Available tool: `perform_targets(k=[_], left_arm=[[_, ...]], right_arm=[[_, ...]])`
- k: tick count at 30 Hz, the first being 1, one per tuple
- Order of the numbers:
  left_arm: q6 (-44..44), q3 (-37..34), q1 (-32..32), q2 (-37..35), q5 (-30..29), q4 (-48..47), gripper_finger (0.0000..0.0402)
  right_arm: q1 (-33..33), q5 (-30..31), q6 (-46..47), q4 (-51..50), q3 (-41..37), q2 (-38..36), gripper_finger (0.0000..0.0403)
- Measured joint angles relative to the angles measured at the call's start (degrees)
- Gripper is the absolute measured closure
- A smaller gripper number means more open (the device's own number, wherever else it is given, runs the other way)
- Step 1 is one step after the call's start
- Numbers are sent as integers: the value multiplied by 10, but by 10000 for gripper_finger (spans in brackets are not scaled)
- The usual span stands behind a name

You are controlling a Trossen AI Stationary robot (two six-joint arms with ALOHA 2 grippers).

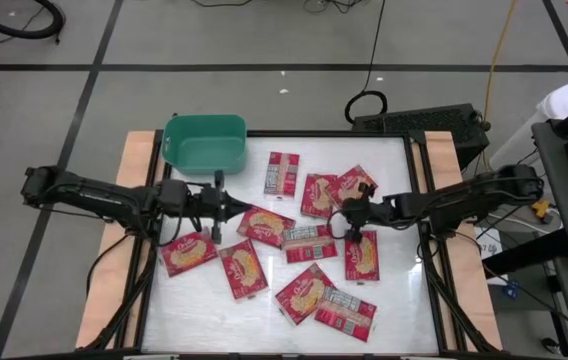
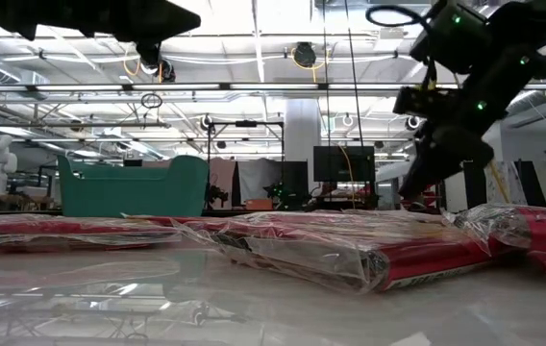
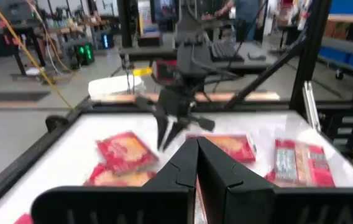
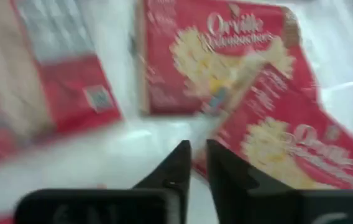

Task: Sort popcorn bags into baskets
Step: Put the red popcorn bag into the green bin

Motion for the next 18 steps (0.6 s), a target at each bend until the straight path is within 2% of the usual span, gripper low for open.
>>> perform_targets(k=[4,7,10,14,18], left_arm=[[0,0,0,21,0,26,390],[0,0,0,35,-1,47,382],[7,0,0,46,-1,59,373],[10,0,1,49,-1,59,362],[26,0,2,49,-6,59,356]], right_arm=[[0,33,-105,-11,0,13,285],[0,34,-181,-8,-1,23,240],[-6,39,-222,14,-16,35,212],[-37,17,-233,59,-40,51,204],[-60,8,-240,120,-64,65,228]])
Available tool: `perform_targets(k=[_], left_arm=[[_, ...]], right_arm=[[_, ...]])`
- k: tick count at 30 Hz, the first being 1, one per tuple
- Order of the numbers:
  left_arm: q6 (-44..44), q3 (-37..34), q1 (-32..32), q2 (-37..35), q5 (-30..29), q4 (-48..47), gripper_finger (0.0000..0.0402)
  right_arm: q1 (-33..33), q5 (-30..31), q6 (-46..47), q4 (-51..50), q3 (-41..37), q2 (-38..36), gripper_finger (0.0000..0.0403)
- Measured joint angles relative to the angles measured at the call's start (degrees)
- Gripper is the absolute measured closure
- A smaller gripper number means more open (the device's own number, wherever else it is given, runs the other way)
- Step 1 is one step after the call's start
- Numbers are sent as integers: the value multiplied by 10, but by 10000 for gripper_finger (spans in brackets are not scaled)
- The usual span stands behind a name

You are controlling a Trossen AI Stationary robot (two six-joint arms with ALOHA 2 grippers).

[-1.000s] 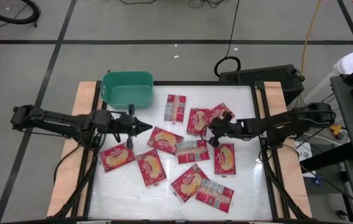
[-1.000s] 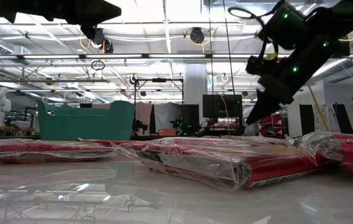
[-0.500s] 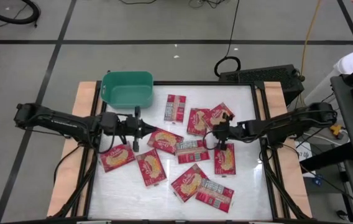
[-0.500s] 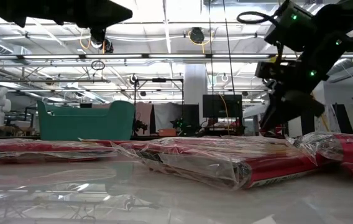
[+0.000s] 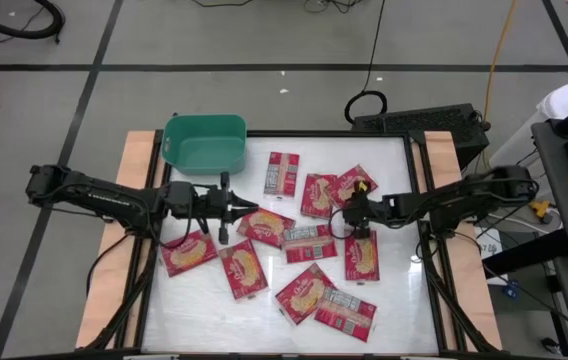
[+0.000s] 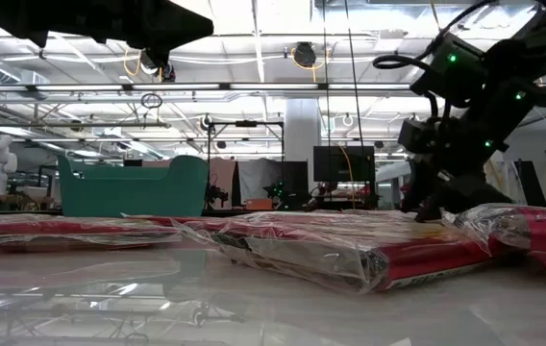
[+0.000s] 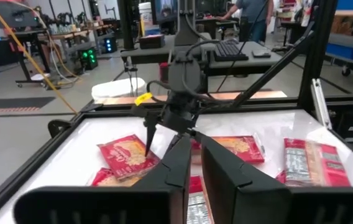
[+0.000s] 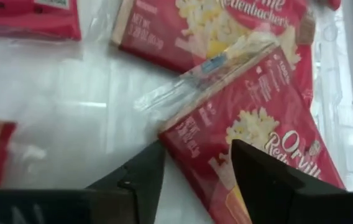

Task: Sort popcorn bags into baskets
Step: Put the red popcorn bag into the green bin

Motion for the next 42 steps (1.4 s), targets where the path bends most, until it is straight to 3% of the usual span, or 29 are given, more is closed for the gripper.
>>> perform_targets(k=[3,8,15,22,25,27,30,34,39,42], left_arm=[[9,0,0,0,-2,3,355],[5,0,3,0,-4,3,355],[-15,0,3,0,-21,-15,355],[-33,0,1,2,-32,-26,355],[-36,-1,1,20,-38,-20,355],[-41,-1,1,37,-39,4,355],[-58,-1,1,68,-39,25,355],[-56,-1,-1,103,-39,67,355],[-51,-1,1,121,-39,98,355],[-50,-1,3,120,-40,99,355]], right_arm=[[-8,-15,-29,50,-13,10,273],[-15,-27,-31,85,-17,25,384],[17,-11,-4,176,-16,21,401],[88,22,26,269,11,21,403],[109,26,53,277,24,21,403],[120,60,69,269,31,21,403],[120,128,112,204,54,17,398],[87,134,173,35,108,11,373],[-23,12,202,-115,169,-6,319],[-118,-114,172,-142,181,-11,281]])
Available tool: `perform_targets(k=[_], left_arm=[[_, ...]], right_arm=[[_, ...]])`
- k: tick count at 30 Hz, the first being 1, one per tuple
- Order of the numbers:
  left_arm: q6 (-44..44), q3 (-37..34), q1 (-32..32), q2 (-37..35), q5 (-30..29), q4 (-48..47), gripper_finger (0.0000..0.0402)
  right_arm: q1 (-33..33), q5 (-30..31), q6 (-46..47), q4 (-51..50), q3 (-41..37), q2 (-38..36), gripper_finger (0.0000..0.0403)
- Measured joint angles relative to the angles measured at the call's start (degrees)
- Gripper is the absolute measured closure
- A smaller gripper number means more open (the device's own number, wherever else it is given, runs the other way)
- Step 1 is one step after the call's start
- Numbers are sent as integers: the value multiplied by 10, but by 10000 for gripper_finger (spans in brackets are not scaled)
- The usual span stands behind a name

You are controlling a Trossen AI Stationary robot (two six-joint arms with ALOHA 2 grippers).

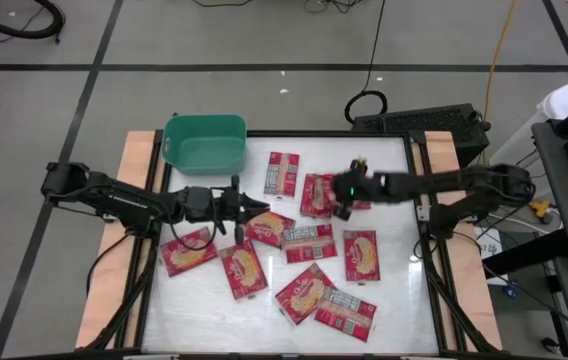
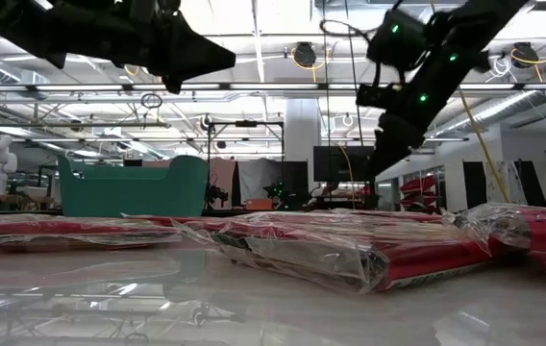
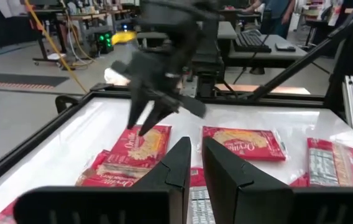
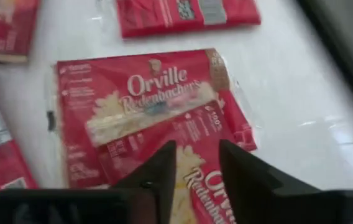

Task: Sort popcorn bags into baskets
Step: Put the red popcorn bag into the green bin

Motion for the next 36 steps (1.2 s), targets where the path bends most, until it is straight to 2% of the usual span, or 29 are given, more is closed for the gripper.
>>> perform_targets(k=[2,4,10,17,24,27,32,34,36], left_arm=[[1,0,0,0,0,-3,355],[0,0,0,0,0,-4,355],[-1,0,-2,0,0,-15,355],[21,0,10,0,1,-4,355],[34,0,33,0,2,-4,355],[34,0,42,0,2,-4,355],[35,0,54,0,4,-4,355],[35,0,58,0,4,-4,355],[35,0,60,0,4,-4,355]], right_arm=[[-70,-103,-14,3,3,1,255],[-126,-176,-36,6,4,4,228],[-241,-288,-99,21,5,19,174],[-272,-360,-136,18,4,88,184],[-266,-391,-162,17,4,129,217],[-265,-404,-166,17,4,129,261],[-263,-390,-183,17,4,129,372],[-259,-388,-189,17,4,129,394],[-251,-386,-192,16,4,126,393]])
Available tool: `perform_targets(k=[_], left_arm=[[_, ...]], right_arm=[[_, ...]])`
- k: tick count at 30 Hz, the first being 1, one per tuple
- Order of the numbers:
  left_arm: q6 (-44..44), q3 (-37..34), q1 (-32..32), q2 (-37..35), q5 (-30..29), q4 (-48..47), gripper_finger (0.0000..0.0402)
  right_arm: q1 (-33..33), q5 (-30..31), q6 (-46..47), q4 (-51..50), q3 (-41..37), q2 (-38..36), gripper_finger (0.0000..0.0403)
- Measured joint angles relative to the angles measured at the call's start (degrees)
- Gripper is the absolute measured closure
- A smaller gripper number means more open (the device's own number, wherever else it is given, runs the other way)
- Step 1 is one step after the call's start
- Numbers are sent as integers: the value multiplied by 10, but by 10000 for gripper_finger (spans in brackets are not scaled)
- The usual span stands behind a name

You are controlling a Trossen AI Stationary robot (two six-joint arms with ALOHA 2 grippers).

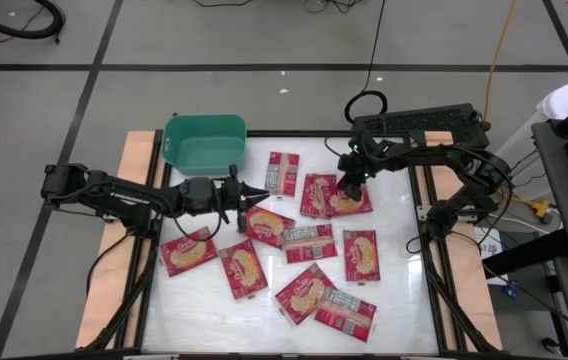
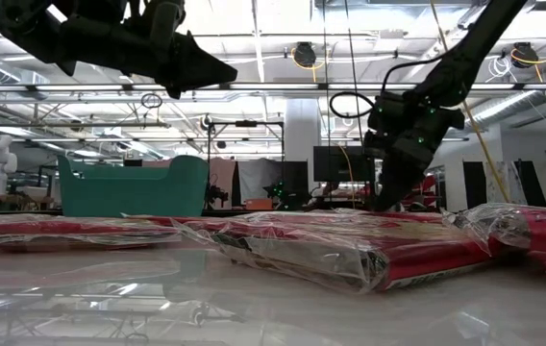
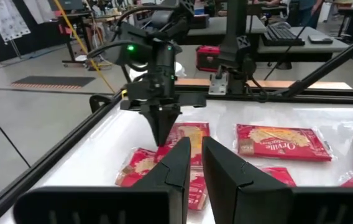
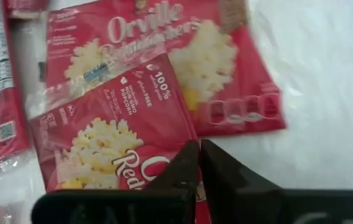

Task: Sort popcorn bags into baskets
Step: Put the red popcorn bag into the green bin

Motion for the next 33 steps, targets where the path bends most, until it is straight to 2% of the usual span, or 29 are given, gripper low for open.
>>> perform_targets(k=[4,8,12,16,22,25,29,33], left_arm=[[2,0,1,0,0,-1,355],[4,0,1,0,0,-1,355],[4,0,1,0,0,-1,355],[6,0,7,0,0,2,355],[5,1,28,0,16,6,355],[0,1,42,0,29,6,355],[-2,1,56,0,39,6,355],[-3,1,63,0,44,5,355]], right_arm=[[32,9,-1,0,0,-23,401],[67,79,5,-14,0,-50,402],[75,87,40,-15,0,-74,394],[74,116,38,-8,0,-84,352],[79,102,35,-9,4,-64,237],[94,102,34,-12,7,-56,193],[101,118,32,0,7,-33,172],[100,116,31,-3,8,5,184]])
